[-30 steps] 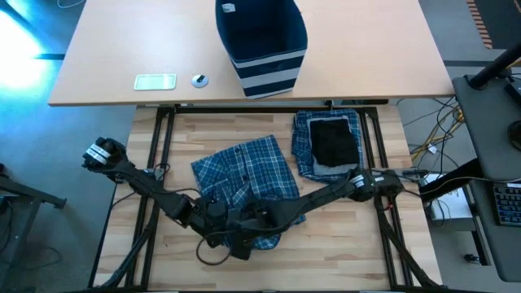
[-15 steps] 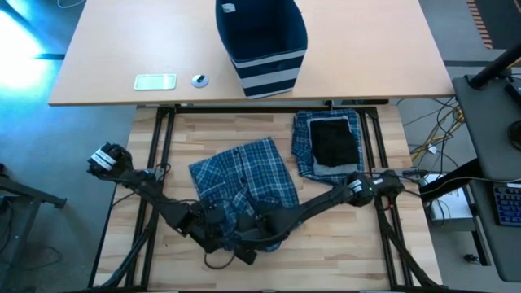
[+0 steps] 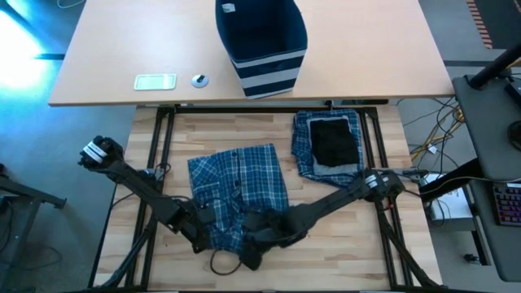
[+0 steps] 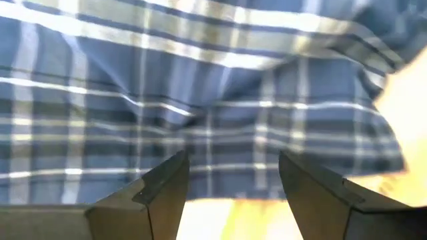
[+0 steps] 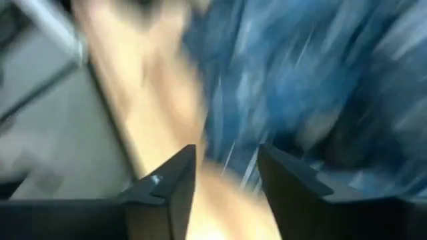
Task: Fold Laundry from Bin
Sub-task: Fold the blue patterned long sleeve
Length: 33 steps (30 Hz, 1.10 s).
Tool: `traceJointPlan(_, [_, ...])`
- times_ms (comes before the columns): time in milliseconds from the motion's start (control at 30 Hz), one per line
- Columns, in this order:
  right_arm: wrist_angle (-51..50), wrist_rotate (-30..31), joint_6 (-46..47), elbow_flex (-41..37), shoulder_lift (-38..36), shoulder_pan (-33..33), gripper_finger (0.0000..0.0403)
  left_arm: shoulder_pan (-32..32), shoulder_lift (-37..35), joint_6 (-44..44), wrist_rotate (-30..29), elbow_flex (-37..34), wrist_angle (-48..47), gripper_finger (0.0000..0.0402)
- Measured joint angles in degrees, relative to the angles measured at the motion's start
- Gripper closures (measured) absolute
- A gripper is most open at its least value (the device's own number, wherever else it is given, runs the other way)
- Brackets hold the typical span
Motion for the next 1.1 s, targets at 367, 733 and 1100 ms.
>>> traceJointPlan(367, [4.04, 9.11, -13.19, -0.26, 6.7, -8.75, 0.0253, 0.52, -2.21, -0.65, -1.77, -1.05, 0.17, 0.0184])
traceJointPlan(733, [-12.4, -6.12, -7.41, 2.28, 8.91, -1.63, 0.0244, 0.11, -2.16, -5.29, 0.88, -4.52, 0.17, 0.0184])
traceJointPlan(1100, [-5.96, 14.86, -11.26, 8.41, 8.18, -9.36, 0.0214, 1.47, -3.62, 1.04, 1.31, 4.04, -10.98, 0.0184])
